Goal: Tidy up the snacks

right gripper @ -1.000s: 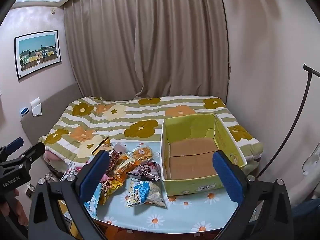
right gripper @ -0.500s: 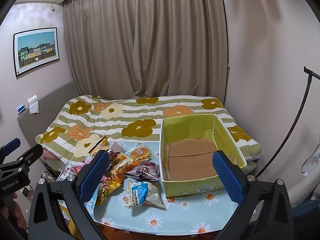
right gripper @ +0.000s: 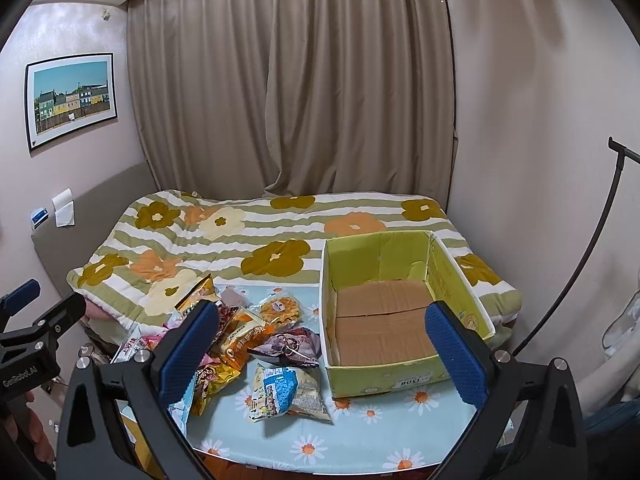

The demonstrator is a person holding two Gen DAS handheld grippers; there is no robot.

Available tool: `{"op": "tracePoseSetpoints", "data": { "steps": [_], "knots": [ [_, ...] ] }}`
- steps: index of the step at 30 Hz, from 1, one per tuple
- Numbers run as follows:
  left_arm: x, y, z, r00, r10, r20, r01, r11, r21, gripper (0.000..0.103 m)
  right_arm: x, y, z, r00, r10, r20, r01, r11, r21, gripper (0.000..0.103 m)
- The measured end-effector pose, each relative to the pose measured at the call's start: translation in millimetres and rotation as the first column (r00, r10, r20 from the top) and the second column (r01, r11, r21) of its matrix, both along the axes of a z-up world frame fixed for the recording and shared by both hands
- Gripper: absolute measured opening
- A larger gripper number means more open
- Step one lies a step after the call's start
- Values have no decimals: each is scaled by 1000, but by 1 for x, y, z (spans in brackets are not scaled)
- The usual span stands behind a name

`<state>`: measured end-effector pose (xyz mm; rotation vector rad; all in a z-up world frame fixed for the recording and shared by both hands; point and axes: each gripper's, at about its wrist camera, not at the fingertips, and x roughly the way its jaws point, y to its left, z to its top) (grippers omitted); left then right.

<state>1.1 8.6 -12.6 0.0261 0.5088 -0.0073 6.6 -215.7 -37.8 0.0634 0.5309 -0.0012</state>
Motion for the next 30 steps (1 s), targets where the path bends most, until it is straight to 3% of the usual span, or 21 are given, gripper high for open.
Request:
{"op": "tracePoseSetpoints", "data": {
  "steps": [30],
  "knots": [
    [3,-2,-6,1000,-4,-6,4,1000,-2,103,-3,1,-12,1000,-18,-12,18,1000,-12,102]
  ]
}}
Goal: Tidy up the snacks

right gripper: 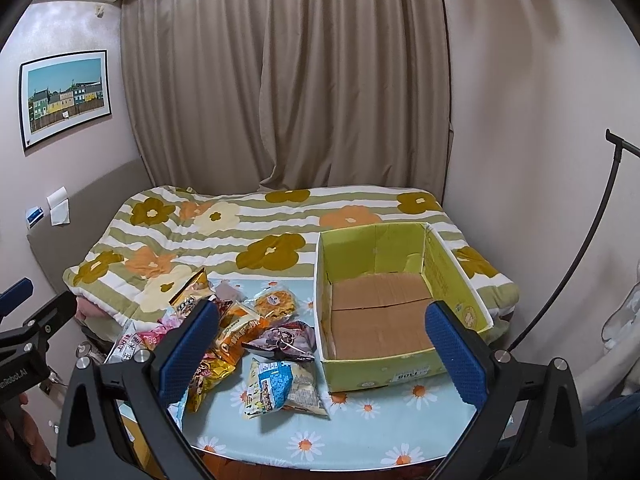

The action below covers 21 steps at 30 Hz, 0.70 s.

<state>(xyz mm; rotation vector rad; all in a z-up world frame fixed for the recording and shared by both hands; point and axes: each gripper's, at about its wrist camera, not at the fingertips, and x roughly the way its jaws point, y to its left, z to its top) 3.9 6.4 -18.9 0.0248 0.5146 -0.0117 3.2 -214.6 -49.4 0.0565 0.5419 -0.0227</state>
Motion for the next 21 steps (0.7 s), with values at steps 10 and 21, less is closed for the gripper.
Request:
{"op": "tracePoseSetpoints", "data": {
  "steps": [10,21],
  "knots": [
    [-1,-3,-1,1000,-3,-3,3,1000,-1,103,-1,4,5,1000,-7,-1,7,1000,-10,102],
    [-1,-4,-1,1000,-1,-4,1,1000,-1,103,2,6,9,1000,0,-3,0,1000,2,102]
  ]
}}
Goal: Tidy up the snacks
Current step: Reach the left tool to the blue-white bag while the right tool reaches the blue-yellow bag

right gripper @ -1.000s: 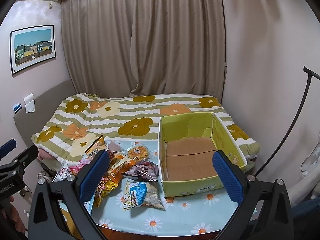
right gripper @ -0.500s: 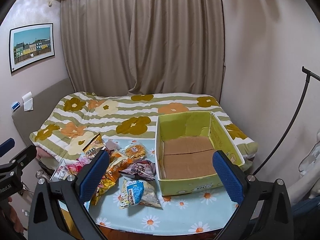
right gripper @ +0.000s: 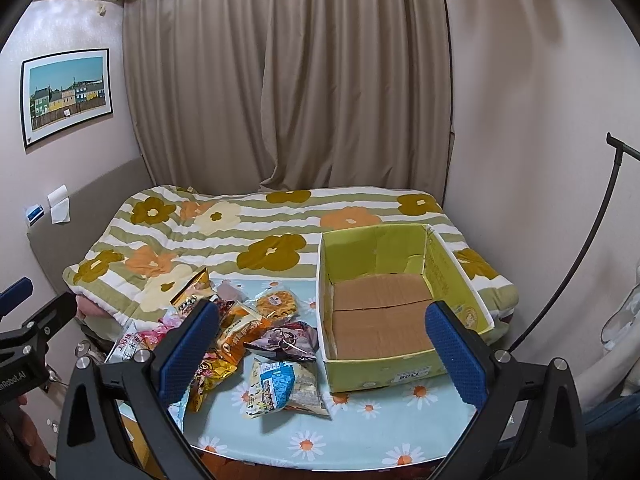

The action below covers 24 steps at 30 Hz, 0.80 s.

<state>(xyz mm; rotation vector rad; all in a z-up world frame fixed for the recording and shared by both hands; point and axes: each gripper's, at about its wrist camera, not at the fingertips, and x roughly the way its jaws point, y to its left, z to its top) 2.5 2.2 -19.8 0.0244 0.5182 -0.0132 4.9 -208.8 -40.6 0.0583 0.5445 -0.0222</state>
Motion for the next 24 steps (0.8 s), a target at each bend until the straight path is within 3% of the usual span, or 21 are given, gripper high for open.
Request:
{"op": "tracePoseSetpoints", "data": {
  "steps": [8,14,19,24],
  "knots": [
    [-1,6,3,1000,10,-5,-10,1000,-5,103,0,3,0,1000,14,-3,-14,1000,18,102],
    [8,32,-4,995,46,-89,-48,999,-21,103,11,4,-16,997,41,-62,-37,997,62,102],
    [19,47,-40,977,36,-212,-43,999,-26,103,23,12,-54,986,52,-156,-42,997,65,102],
    [28,53,-95,947,-19,-320,2,999,-53,103,32,24,-104,968,65,-244,-52,997,58,102]
  ]
}}
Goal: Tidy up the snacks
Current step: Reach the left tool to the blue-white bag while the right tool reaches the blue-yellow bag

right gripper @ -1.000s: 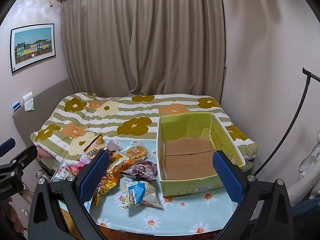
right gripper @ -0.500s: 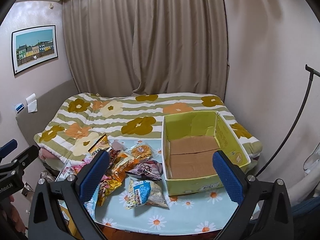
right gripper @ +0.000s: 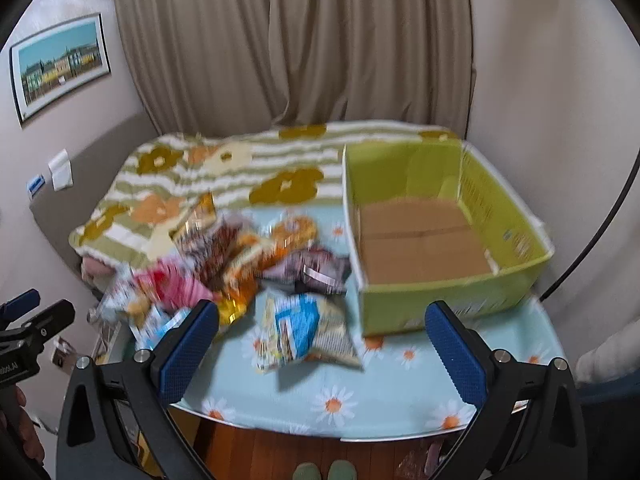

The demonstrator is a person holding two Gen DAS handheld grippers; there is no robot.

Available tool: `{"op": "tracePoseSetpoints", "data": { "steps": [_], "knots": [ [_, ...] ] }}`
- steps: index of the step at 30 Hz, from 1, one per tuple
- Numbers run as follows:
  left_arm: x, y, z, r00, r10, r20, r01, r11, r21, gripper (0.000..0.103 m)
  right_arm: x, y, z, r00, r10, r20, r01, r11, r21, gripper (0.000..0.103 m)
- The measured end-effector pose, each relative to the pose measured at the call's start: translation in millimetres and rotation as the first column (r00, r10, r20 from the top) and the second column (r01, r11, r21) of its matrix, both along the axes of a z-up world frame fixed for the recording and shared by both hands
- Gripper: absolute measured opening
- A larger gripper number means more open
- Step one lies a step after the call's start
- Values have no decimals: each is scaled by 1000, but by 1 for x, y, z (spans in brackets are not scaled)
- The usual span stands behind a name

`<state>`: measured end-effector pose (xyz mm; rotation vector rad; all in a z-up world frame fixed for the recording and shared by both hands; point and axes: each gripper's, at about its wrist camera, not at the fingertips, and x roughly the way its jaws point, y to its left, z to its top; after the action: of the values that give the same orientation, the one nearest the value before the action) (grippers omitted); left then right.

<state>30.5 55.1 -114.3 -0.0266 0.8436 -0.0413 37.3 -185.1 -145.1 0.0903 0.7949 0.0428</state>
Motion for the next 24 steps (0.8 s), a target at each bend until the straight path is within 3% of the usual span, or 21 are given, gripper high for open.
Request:
{"op": "tracePoseSetpoints", "data": {
  "steps": [6,13,18,24],
  "knots": [
    [16,-11,-69,995,-58,-84,61,998,27,103,16,5,-58,997,28,-73,-28,1000,-2,102],
    [36,-21,-122,988,-48,-148,58,996,66,103,39,12,-104,989,92,-111,-90,996,22,102],
    [49,-25,-146,982,-24,-188,44,994,101,103,57,11,-125,983,115,-141,-107,992,60,102],
    [58,-23,-152,982,8,-191,21,989,147,98,74,14,-138,979,137,-154,-125,989,83,102]
  ]
}}
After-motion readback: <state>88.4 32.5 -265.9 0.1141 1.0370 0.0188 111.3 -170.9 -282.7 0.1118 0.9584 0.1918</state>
